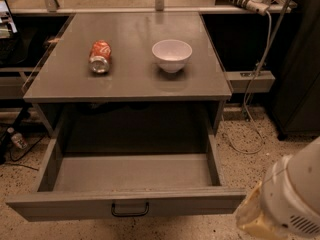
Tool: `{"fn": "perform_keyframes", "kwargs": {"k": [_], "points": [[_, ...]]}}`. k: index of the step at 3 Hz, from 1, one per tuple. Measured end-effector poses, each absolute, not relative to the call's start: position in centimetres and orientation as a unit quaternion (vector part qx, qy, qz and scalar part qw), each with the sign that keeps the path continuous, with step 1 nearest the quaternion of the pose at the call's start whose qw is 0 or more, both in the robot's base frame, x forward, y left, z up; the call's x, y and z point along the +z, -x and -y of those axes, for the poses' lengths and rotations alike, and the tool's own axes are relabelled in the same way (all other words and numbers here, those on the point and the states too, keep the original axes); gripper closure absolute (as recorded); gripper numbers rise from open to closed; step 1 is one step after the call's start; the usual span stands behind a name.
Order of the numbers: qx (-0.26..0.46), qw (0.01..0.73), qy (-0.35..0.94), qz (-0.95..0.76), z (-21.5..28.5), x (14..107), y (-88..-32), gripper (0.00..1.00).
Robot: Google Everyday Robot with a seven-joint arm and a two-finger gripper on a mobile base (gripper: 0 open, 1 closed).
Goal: Close top drawer
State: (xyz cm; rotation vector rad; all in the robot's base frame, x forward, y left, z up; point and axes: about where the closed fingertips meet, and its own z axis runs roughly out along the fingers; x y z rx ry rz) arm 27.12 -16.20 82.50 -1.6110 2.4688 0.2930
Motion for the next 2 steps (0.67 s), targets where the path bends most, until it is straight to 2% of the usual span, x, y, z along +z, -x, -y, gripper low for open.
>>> {"fn": "perform_keyframes", "kwargs": {"k": [2], "points": [[0.11, 0.063, 0.537, -0.834, 16.58, 79.76, -25.33, 1.0]]}}
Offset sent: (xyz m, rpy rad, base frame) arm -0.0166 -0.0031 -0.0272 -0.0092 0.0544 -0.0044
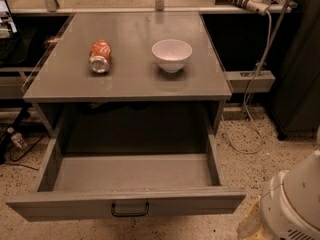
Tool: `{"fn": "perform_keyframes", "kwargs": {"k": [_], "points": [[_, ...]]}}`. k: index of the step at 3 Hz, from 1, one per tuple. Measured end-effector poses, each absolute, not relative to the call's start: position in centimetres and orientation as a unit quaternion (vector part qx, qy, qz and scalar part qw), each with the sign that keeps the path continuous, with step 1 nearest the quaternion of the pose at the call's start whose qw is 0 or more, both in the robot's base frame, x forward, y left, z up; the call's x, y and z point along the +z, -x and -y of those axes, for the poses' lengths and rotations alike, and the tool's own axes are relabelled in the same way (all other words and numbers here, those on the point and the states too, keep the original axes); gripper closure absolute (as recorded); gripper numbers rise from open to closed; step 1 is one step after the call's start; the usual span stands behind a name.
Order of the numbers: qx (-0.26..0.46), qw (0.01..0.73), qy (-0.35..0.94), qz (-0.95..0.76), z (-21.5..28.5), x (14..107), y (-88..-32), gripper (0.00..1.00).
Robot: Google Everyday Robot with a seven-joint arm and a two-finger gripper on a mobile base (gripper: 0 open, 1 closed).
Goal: Close top drawer
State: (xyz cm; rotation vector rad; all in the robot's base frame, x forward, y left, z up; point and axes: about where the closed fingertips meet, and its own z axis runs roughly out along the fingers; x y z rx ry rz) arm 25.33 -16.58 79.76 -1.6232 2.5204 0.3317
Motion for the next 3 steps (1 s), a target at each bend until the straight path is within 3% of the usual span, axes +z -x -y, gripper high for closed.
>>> {"fn": "perform_keyframes", "kwargs": {"k": [3], "points": [[0.132, 0.06, 0.505, -0.851, 14.1, 70.9, -28.6, 1.0]]}}
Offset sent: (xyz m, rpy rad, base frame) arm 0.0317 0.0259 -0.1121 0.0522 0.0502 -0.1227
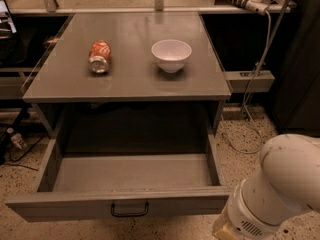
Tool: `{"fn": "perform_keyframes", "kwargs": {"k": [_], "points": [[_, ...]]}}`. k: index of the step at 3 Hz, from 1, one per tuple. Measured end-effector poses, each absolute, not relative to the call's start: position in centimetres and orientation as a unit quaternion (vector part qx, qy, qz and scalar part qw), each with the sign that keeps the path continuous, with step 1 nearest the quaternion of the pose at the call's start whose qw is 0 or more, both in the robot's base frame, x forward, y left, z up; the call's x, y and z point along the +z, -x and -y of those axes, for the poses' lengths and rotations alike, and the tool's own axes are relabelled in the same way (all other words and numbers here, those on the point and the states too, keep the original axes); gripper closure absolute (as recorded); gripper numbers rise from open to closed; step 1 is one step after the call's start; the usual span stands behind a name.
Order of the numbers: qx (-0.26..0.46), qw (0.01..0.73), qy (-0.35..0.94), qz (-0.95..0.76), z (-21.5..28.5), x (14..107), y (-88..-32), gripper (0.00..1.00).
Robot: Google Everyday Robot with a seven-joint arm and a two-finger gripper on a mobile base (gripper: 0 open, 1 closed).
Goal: Close top drawer
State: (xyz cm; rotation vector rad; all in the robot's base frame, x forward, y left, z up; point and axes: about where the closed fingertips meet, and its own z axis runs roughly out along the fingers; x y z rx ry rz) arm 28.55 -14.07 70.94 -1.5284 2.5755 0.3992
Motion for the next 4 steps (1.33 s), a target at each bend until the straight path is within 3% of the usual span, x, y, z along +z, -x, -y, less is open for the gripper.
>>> {"fn": "perform_keyframes", "kwargs": {"k": [4], "points": [[0.084, 0.073, 0.521, -0.846, 11.8, 66.7, -37.3, 1.0]]}}
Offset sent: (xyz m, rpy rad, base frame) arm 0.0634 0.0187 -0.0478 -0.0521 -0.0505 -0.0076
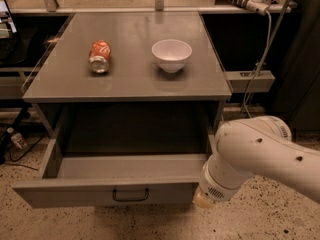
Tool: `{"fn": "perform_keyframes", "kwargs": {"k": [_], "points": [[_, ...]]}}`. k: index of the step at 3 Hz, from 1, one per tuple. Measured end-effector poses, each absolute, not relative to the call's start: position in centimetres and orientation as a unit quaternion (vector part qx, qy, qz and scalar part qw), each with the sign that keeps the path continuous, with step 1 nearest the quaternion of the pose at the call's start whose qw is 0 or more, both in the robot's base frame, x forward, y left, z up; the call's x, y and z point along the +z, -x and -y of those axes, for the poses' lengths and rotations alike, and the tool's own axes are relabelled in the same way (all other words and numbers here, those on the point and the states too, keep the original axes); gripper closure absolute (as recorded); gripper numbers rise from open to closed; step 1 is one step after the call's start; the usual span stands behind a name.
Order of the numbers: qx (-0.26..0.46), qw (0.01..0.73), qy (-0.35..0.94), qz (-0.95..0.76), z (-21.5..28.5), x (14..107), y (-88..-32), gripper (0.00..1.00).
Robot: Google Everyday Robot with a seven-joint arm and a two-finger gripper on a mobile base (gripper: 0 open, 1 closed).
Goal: Close top drawer
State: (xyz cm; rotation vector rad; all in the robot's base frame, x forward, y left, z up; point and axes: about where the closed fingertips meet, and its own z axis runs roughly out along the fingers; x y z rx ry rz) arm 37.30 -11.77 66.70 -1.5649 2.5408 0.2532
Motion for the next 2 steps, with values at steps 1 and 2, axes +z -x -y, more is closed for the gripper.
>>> {"fn": "perform_keyframes", "kwargs": {"k": [1, 2], "points": [[0.079, 0.075, 0.531, -0.84, 11.0, 66.0, -39.5, 1.0], [0.075, 0.08, 0.541, -0.834, 9.8, 65.0, -42.3, 1.0]]}}
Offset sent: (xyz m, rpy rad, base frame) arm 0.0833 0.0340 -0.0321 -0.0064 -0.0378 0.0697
